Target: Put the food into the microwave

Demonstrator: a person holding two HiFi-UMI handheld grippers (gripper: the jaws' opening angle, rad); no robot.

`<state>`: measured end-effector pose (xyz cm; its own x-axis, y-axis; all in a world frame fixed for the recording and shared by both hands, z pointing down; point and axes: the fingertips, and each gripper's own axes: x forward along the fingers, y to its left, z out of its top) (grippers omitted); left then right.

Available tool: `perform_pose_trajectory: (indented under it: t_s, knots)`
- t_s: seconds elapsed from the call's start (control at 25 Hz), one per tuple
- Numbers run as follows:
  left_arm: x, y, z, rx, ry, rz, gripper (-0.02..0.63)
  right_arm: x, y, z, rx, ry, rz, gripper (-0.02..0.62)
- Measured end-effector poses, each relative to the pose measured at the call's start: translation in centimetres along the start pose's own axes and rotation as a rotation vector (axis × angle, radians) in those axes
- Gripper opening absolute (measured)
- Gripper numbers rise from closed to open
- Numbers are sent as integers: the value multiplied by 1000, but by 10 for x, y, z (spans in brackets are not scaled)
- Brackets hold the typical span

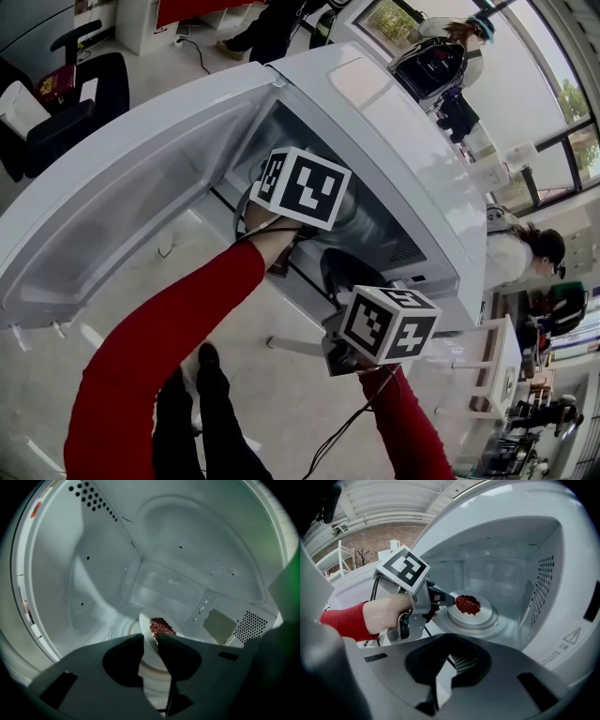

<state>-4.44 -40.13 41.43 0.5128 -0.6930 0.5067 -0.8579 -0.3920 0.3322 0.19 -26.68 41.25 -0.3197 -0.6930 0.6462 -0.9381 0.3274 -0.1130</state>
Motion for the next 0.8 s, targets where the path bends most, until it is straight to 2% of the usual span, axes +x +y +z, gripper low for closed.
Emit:
perform_pose_trajectory:
  t_s: [0.36,0.6,0.8]
  knots:
    - [0,0,-2,105,18,46,114,-1,0,0,-1,3,3,14]
    - [6,5,-7,66,32,52,118,1,-2,0,-2,6,7,14]
    - [10,5,-7,82,37,75,122,2,-2,-2,-3,9,11,14]
